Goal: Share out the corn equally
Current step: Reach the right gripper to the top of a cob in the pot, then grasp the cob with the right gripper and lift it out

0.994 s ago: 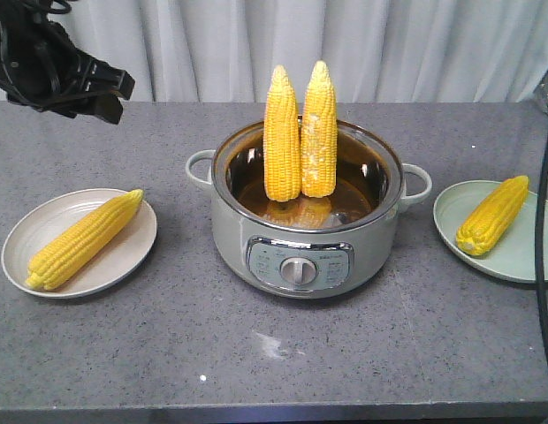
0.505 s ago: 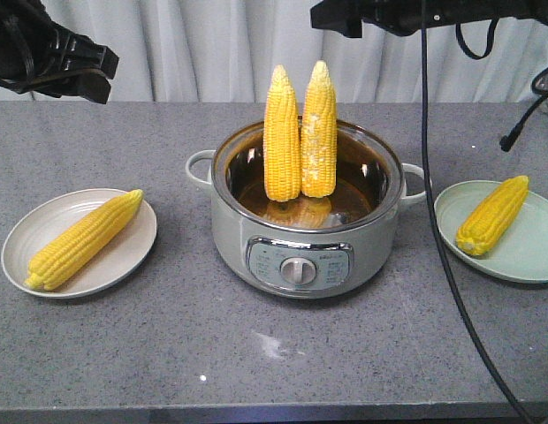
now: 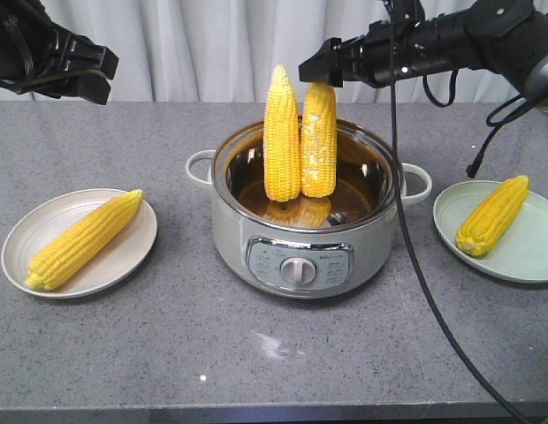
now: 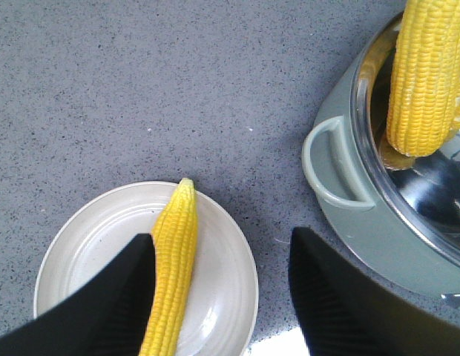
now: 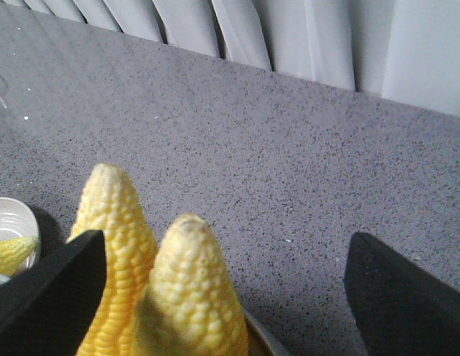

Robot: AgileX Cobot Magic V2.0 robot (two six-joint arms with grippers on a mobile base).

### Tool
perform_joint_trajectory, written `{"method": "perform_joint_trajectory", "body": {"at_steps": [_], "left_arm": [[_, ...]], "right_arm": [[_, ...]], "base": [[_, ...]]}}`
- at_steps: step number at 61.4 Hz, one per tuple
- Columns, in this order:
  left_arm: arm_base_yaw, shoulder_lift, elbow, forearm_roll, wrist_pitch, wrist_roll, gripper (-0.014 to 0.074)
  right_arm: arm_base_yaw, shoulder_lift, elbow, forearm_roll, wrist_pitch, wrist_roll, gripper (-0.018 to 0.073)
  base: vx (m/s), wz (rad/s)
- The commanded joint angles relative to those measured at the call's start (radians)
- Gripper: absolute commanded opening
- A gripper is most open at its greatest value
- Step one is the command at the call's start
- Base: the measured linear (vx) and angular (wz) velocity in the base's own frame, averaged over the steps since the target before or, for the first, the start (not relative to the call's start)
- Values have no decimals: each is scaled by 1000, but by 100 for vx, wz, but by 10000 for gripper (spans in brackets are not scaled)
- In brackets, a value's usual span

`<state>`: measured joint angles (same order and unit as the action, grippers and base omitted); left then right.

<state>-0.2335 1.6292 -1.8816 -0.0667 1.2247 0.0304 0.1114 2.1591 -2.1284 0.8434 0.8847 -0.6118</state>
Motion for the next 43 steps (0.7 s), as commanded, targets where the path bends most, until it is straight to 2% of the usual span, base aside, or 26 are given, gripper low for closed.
{"method": "perform_joint_trajectory", "body": {"at_steps": [1, 12, 24, 35, 38, 43], "left_arm": [[0, -42, -29, -11, -47, -3, 396], [0, -42, -29, -10, -47, -3, 396], [0, -41, -29, -10, -49, -3, 396], [0, -41, -29, -10, -49, -3, 396], [0, -41, -29, -10, -49, -3, 396], [0, -41, -29, -10, -49, -3, 396]], "right_arm": [[-4, -45, -33, 46, -21, 8, 610], [-4, -30, -33, 45, -1, 8, 533], [-4, -30, -33, 42, 29, -1, 294], [-4, -34, -33, 52, 67, -100, 34], [-4, -39, -33, 53, 67, -113, -13], [-4, -55, -34, 54, 61, -132, -10]], "base": [[0, 0], [0, 0], [0, 0], [0, 0], [0, 0], [0, 0]]}}
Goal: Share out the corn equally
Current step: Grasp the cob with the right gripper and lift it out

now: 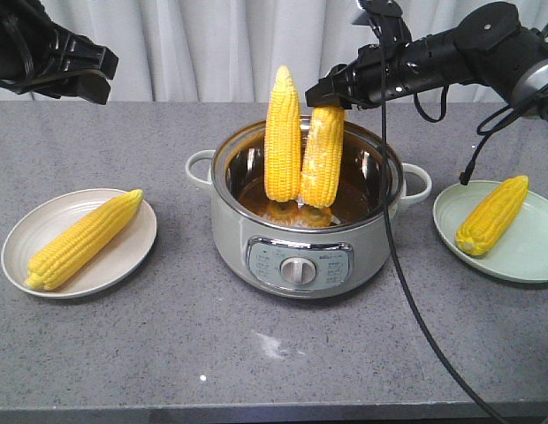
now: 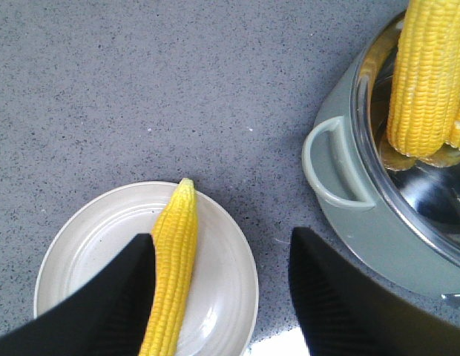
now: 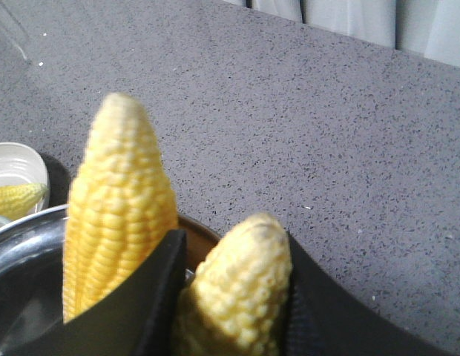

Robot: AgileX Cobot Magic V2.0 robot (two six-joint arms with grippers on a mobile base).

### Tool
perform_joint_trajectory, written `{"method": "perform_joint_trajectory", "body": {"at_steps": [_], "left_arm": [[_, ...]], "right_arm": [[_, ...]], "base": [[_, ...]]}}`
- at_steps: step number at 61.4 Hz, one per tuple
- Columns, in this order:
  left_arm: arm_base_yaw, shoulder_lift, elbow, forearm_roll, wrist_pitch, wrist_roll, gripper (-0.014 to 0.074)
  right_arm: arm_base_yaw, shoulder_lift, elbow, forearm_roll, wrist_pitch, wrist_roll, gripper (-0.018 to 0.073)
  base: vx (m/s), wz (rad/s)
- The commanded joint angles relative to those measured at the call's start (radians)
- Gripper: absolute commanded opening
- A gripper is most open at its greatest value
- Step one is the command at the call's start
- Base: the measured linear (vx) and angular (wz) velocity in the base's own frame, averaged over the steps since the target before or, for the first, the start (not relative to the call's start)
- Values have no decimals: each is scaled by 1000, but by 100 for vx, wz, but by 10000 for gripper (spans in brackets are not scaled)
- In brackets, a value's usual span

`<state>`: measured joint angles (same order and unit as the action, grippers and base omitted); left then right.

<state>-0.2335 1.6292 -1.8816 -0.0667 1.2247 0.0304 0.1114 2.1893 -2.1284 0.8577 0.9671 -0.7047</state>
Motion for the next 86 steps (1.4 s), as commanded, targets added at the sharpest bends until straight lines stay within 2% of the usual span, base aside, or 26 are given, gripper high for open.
{"method": "perform_joint_trajectory", "body": {"at_steps": [1, 33, 49, 62, 68, 77, 86], "left_arm": [[0, -41, -29, -10, -49, -3, 396], [0, -41, -29, -10, -45, -3, 396], [0, -41, -29, -10, -45, -3, 396], [0, -41, -29, -14, -56, -7, 396], [0, -41, -29, -53, -72, -7, 396], [0, -41, -29, -145, -118, -6, 396], [0, -41, -29, -257, -236, -2, 396]], "right_arm": [[-4, -88, -34, 39, -23, -39, -9], [-5, -165, -34, 28, -103, -40, -8], [-6, -195, -34, 29, -167, -82, -7], [-15, -295, -34, 24, -193, -83, -6], [-22, -371, -34, 17, -189, -82, -6], [-24, -500, -34, -44, -152, -82, -5], [-24, -618, -34, -109, -90, -70, -5]], "base": [[0, 0], [0, 0], [0, 0], [0, 0], [0, 0], [0, 0], [0, 0]]}}
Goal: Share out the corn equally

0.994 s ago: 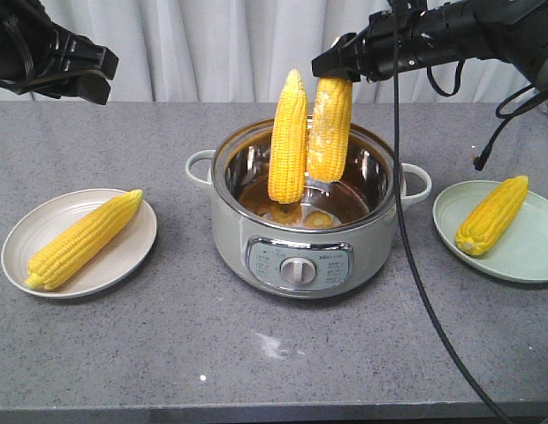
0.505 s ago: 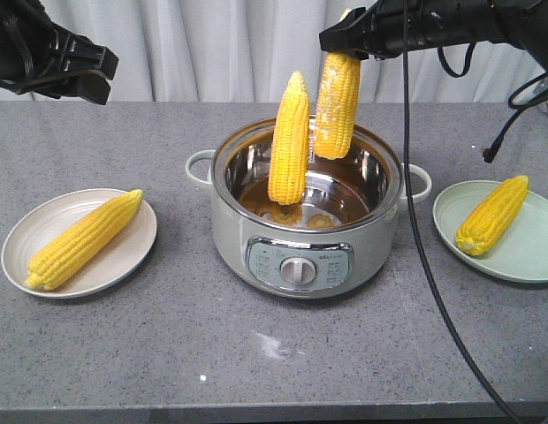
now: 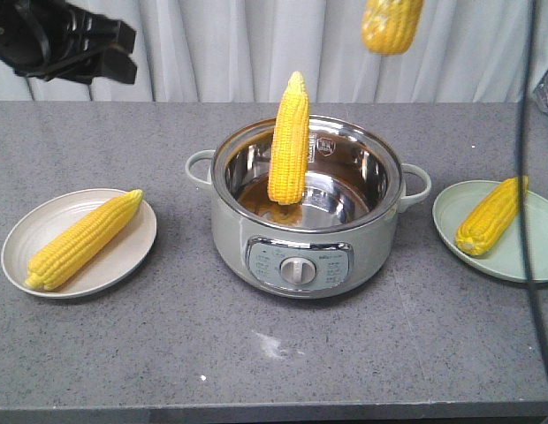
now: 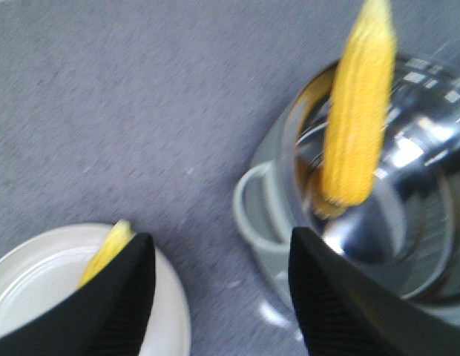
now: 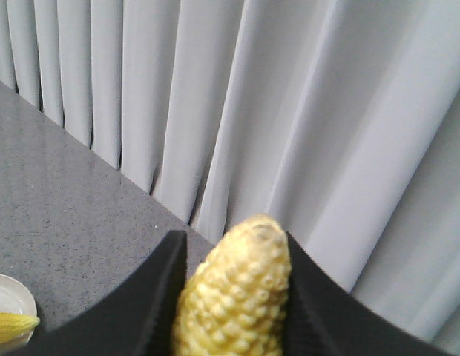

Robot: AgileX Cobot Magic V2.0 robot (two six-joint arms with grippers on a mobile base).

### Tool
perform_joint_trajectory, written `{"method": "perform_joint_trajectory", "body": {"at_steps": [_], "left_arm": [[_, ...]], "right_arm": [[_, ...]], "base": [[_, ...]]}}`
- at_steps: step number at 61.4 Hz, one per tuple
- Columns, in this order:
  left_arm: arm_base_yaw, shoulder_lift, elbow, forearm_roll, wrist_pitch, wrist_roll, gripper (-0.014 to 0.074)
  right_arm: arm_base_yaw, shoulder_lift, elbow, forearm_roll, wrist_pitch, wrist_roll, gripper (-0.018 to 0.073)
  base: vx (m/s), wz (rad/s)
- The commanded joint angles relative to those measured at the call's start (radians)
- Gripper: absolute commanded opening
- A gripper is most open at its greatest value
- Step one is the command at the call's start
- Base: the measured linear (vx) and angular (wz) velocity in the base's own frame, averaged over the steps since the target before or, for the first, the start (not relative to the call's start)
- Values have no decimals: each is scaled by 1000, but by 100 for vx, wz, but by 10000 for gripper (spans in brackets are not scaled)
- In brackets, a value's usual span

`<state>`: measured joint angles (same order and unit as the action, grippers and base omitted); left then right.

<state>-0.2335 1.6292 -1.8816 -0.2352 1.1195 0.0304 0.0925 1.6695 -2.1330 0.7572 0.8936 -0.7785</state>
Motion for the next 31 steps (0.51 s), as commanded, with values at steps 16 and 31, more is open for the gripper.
{"method": "perform_joint_trajectory", "body": {"at_steps": [16, 31], "left_arm": [[0, -25, -30, -519, -369, 276, 398], [-2, 67, -30, -839, -431, 470, 464]], "right_arm": [[-5, -219, -28, -149, 42, 76, -5], [-5, -239, -28, -233, 48, 106, -5]], "base": [[0, 0], [0, 0]]}}
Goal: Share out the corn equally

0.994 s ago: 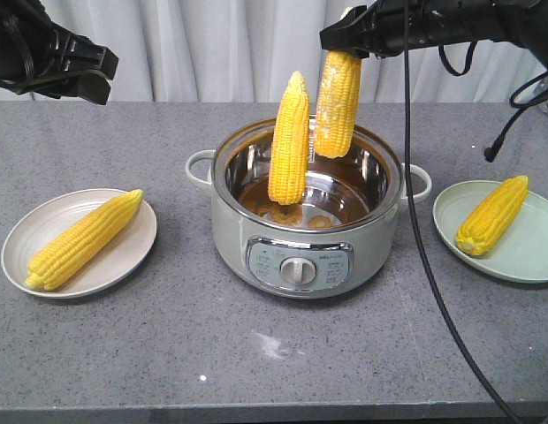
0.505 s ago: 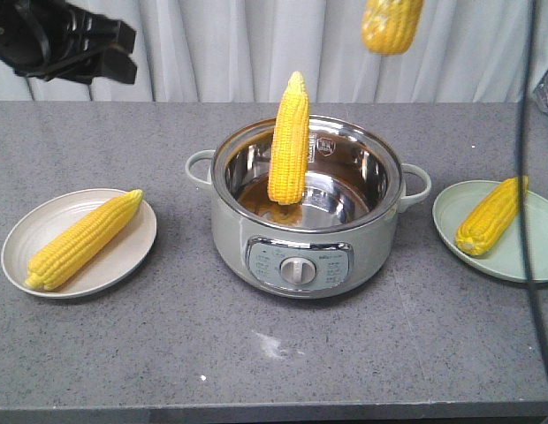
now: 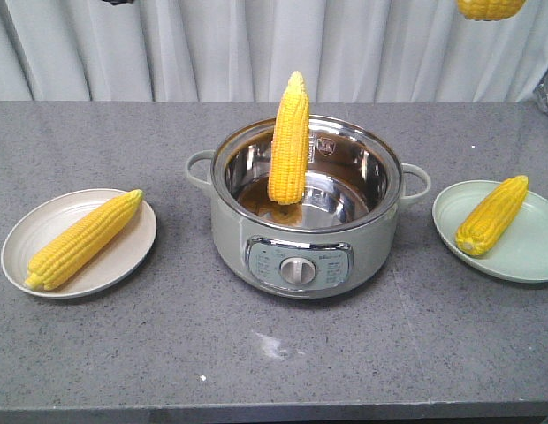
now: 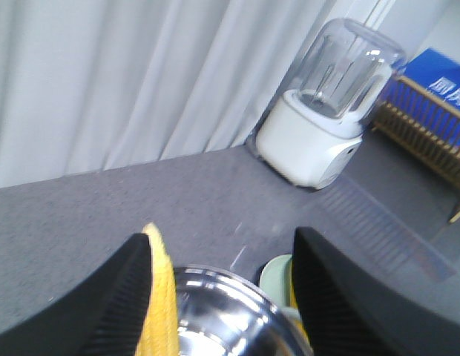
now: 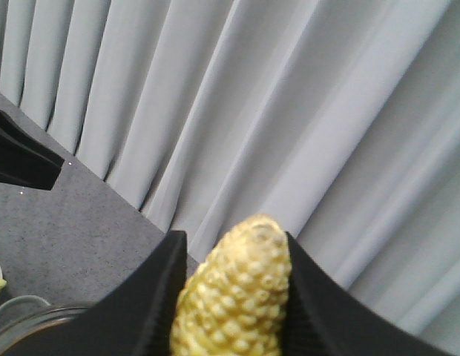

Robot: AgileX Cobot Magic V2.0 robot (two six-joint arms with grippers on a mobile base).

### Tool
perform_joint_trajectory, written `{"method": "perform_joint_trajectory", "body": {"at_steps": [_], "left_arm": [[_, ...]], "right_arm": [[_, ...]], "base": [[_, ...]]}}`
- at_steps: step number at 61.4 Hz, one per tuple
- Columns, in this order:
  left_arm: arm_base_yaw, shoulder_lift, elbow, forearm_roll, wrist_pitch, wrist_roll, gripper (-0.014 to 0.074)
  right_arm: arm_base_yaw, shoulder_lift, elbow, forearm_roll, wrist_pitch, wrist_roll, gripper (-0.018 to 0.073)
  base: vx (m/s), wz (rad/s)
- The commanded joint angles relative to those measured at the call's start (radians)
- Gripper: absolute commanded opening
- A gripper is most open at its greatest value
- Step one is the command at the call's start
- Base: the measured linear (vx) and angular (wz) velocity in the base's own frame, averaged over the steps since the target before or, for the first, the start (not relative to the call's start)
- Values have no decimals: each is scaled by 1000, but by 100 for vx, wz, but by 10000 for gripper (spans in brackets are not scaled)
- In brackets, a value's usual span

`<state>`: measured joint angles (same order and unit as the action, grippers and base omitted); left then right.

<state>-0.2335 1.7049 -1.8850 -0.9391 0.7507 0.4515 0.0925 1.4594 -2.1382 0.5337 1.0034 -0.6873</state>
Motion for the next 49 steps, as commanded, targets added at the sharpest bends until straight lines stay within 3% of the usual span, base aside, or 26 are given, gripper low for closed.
{"method": "perform_joint_trajectory", "body": {"at_steps": [1, 12, 19, 28, 34, 49], "left_arm": [[-2, -3, -27, -146, -63, 52, 475], [-3, 73, -27, -282, -101, 158, 638], [-8, 115, -47, -363, -143, 265, 671], [-39, 210, -184, -345, -137, 283, 665], [-62, 290, -286, -292, -140, 273, 660], [-72, 445, -425, -220, -128, 172, 660]], "right_arm": [[-5, -28, -23, -11, -62, 17, -5], [-5, -28, -23, -13, -63, 35, -5], [-5, -28, -23, -14, -63, 35, -5], [-5, -28, -23, -14, -51, 35, -5], [-5, -26, -23, -16, -32, 35, -5], [-5, -26, -23, -65, -17, 35, -4]], "base": [[0, 0], [0, 0], [0, 0], [0, 0], [0, 0], [0, 0]]}}
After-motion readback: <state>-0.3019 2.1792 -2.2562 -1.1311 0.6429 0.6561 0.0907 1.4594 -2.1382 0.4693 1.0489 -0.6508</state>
